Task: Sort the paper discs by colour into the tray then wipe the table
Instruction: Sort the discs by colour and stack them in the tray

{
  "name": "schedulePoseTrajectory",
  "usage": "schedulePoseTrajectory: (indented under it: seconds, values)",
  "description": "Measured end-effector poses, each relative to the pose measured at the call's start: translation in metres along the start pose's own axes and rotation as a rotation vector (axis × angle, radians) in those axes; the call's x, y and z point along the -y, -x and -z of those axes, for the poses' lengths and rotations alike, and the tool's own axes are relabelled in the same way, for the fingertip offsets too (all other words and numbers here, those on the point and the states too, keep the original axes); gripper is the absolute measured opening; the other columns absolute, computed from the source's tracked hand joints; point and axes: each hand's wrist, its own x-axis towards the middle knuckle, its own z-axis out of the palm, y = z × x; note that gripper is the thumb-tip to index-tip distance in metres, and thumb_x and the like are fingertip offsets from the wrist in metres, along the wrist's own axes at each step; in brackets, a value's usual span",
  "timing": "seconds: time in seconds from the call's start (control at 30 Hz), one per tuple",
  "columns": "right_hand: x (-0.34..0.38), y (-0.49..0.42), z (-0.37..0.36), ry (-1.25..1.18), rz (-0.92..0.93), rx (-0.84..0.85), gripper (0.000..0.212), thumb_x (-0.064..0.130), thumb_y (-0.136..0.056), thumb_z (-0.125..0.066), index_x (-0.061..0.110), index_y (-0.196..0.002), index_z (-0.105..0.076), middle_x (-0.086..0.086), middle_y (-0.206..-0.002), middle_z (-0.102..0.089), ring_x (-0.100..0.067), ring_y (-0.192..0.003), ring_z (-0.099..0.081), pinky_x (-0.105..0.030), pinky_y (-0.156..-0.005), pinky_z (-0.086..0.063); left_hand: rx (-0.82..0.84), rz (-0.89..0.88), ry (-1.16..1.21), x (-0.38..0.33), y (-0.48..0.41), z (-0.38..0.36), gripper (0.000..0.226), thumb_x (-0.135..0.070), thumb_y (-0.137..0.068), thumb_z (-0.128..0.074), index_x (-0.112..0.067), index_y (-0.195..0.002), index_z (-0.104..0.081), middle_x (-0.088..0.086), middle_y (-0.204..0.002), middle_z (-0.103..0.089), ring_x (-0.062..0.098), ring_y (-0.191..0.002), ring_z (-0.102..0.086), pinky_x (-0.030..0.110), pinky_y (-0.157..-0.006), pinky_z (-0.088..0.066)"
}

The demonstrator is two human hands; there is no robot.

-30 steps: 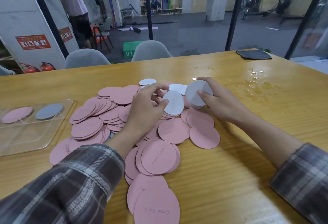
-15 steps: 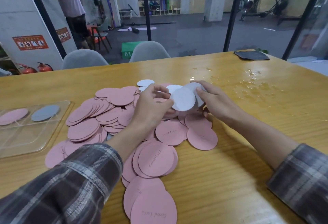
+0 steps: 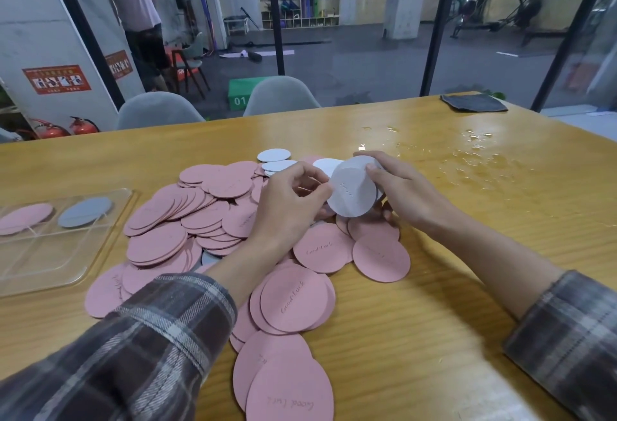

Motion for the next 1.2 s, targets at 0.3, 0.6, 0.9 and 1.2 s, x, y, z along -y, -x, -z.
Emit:
schedulePoseTrajectory:
  seconds: [0.3, 0.6, 0.9, 1.2]
  values:
    - [0.003, 0.002, -0.003, -0.025, 0.017, 0.012, 0.034, 0.034, -0.111, -0.032, 0.033, -0.126, -0.063, -0.009, -0.095, -0.062, -0.023, -0.064, -0.054, -0.035, -0.047, -0.043, -0.022, 0.116, 0.037, -0.003, 0.0, -0.006, 0.004, -0.005, -0.086, -0.076, -0.003, -0.088, -0.074, 0.01, -0.072, -0.077, 0.021, -0.07, -0.078, 0.024, -0.062, -0.058]
    - [-0.001, 0.001, -0.002, 0.112, 0.092, 0.049, 0.031, 0.034, -0.105, -0.053, 0.033, -0.136, -0.054, 0.003, -0.083, -0.062, -0.023, -0.053, -0.055, -0.037, -0.047, -0.051, -0.014, 0.118, 0.009, -0.003, -0.001, -0.006, 0.01, -0.012, -0.088, -0.079, -0.004, -0.091, -0.073, 0.005, -0.073, -0.078, 0.017, -0.074, -0.078, 0.026, -0.069, -0.061]
    - [-0.009, -0.005, 0.008, 0.257, 0.092, -0.083, 0.044, 0.033, -0.106, -0.048, 0.028, -0.15, -0.042, -0.002, -0.133, -0.054, -0.024, -0.115, -0.053, -0.04, -0.098, -0.05, 0.032, -0.012, -0.193, -0.013, -0.004, 0.003, 0.005, -0.017, -0.093, -0.072, -0.012, -0.093, -0.074, 0.001, -0.068, -0.076, 0.017, -0.062, -0.073, 0.03, -0.063, -0.062]
    - [-0.01, -0.009, 0.013, 0.276, 0.035, -0.141, 0.045, 0.032, -0.107, -0.046, 0.023, -0.151, -0.041, -0.003, -0.13, -0.052, -0.023, -0.116, -0.052, -0.035, -0.095, -0.045, 0.147, -0.212, -0.783, 0.008, -0.066, 0.006, 0.031, -0.027, -0.097, -0.065, -0.018, -0.126, -0.071, -0.001, -0.12, -0.07, 0.022, -0.116, -0.059, 0.039, -0.101, -0.048]
